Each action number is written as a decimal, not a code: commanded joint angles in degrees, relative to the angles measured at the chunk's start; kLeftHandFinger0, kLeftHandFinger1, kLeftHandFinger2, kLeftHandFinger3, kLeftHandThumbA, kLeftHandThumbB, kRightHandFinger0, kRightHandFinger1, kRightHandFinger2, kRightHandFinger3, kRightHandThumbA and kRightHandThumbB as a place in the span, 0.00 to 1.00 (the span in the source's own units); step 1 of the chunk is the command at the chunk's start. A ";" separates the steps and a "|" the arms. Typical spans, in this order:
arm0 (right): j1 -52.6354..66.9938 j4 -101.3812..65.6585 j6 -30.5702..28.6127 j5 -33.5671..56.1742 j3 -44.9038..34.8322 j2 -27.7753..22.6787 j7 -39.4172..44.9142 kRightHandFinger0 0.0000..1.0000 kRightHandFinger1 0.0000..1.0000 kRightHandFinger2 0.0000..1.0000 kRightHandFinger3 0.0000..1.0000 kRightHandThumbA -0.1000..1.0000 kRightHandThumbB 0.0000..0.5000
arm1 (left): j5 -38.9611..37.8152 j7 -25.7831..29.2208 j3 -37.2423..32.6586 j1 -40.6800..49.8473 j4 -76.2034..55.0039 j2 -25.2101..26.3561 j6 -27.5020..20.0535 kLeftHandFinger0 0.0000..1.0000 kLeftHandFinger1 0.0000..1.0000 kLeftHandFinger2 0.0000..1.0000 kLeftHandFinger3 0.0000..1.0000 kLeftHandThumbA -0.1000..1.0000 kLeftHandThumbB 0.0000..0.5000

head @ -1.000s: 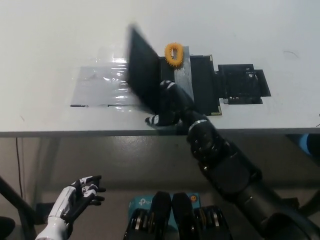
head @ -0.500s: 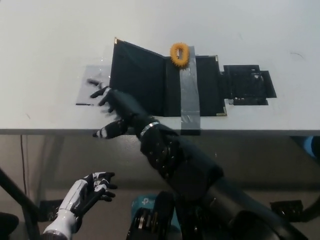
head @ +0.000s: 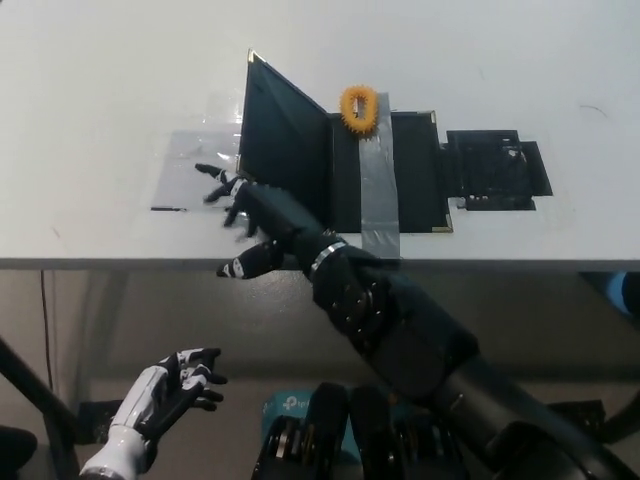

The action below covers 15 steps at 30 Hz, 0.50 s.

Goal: The robot uses its right hand to push the cover of the diary kept in the middle of the desk towards the left to open it

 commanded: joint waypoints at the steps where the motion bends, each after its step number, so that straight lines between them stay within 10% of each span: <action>1: -1.40 -3.18 0.56 -0.38 -3.10 -1.79 1.56 0.51 0.65 0.78 0.99 1.00 0.41 | -0.59 0.30 1.33 0.63 -1.85 -0.30 -0.23 0.58 0.50 0.53 0.69 0.62 0.74; 3: -1.02 -6.73 1.98 -0.31 -3.82 -2.35 3.37 0.63 0.77 0.87 0.99 1.00 0.40 | -0.08 0.10 1.03 1.43 -2.26 -0.23 -0.18 0.61 0.53 0.55 0.70 0.63 0.66; 8: -0.94 -10.37 3.76 -0.24 -5.13 -2.30 5.86 0.57 0.71 0.81 0.96 1.00 0.37 | -0.19 0.23 1.36 2.12 -1.69 -0.70 -0.62 0.59 0.51 0.53 0.70 0.62 0.63; 9: -1.13 -11.69 4.14 1.07 -5.99 -1.85 7.02 0.25 0.39 0.52 0.87 1.00 0.37 | -0.07 0.18 1.30 2.99 -2.10 -0.68 -1.00 0.59 0.50 0.52 0.71 0.61 0.59; 11: -1.40 -12.72 4.39 1.37 -6.67 -1.74 7.81 0.24 0.36 0.48 0.93 1.00 0.45 | 0.14 0.21 1.25 3.03 -2.05 -0.61 -0.83 0.61 0.51 0.52 0.72 0.62 0.59; 12: -1.71 -13.87 5.35 2.00 -7.24 -0.93 8.70 0.05 0.07 0.20 0.87 1.00 0.47 | -0.19 0.42 1.73 3.79 -2.16 -0.78 -0.88 0.62 0.52 0.53 0.72 0.62 0.59; 14: -1.49 -17.33 8.18 1.98 -7.92 -0.51 9.96 0.00 0.00 0.08 0.93 1.00 0.50 | -0.35 0.35 1.93 4.19 -2.08 -0.87 -1.07 0.62 0.53 0.54 0.73 0.60 0.55; 15: -1.42 -19.91 10.46 2.12 -8.44 -0.45 10.80 0.13 0.15 0.19 0.98 1.00 0.50 | -0.19 0.29 1.84 4.12 -2.11 -0.81 -0.96 0.63 0.53 0.54 0.73 0.60 0.55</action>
